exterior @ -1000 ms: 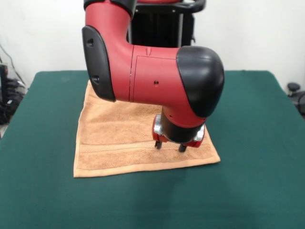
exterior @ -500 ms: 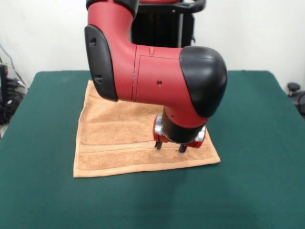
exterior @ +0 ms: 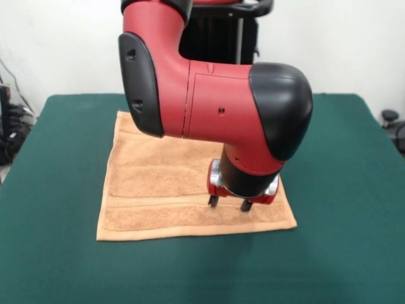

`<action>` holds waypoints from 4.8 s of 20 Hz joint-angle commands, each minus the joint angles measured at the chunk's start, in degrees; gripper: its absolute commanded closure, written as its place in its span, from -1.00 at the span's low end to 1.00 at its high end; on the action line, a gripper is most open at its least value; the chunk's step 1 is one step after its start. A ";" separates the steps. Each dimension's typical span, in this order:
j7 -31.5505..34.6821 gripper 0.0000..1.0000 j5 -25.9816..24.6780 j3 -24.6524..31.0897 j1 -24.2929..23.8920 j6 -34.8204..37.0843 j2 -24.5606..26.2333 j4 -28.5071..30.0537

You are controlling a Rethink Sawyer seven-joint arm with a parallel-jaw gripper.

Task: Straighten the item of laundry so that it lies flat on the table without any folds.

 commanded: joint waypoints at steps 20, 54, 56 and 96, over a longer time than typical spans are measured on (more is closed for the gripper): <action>16.26 -1.00 2.06 2.19 2.00 -16.08 4.83 -2.94; 14.47 -1.00 2.15 1.86 0.07 -15.86 2.78 -2.74; 14.14 -1.00 2.27 1.93 -0.15 -15.62 2.52 -2.74; 12.78 -1.00 3.12 2.19 -0.93 -13.90 2.02 -4.65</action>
